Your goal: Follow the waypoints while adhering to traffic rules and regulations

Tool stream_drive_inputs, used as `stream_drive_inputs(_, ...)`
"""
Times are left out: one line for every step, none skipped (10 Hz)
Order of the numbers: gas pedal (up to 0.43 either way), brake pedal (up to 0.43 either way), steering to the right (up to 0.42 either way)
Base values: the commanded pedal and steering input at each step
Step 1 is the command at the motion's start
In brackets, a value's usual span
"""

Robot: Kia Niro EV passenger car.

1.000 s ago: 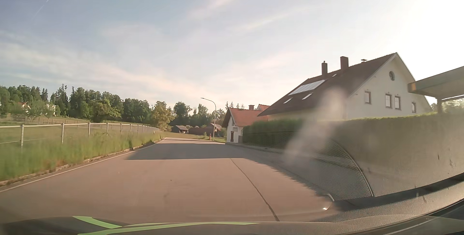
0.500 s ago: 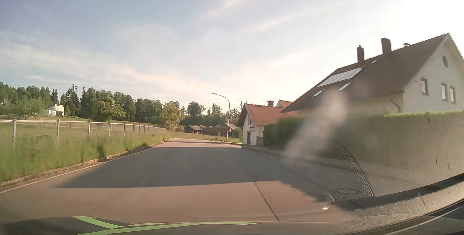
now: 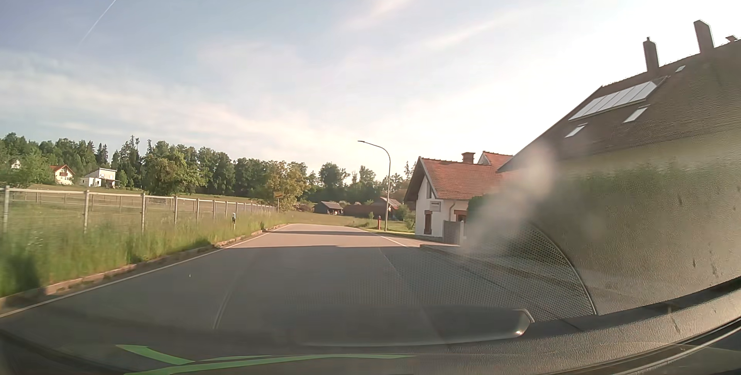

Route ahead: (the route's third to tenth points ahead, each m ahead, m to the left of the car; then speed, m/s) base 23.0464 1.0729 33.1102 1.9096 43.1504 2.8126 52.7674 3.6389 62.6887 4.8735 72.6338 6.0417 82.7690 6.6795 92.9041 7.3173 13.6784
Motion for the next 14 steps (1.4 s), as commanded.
stream_drive_inputs(0.138, 0.0, -0.019)
stream_drive_inputs(0.138, 0.0, -0.017)
stream_drive_inputs(0.138, 0.0, -0.016)
stream_drive_inputs(0.138, 0.0, -0.016)
stream_drive_inputs(0.138, 0.0, -0.015)
stream_drive_inputs(0.138, 0.0, -0.014)
stream_drive_inputs(0.138, 0.0, -0.012)
stream_drive_inputs(0.138, 0.0, -0.012)
stream_drive_inputs(0.138, 0.0, -0.012)
stream_drive_inputs(0.138, 0.0, -0.012)
stream_drive_inputs(0.138, 0.0, -0.012)
stream_drive_inputs(0.138, 0.0, -0.012)
stream_drive_inputs(0.15, 0.0, -0.012)
stream_drive_inputs(0.15, 0.0, -0.012)
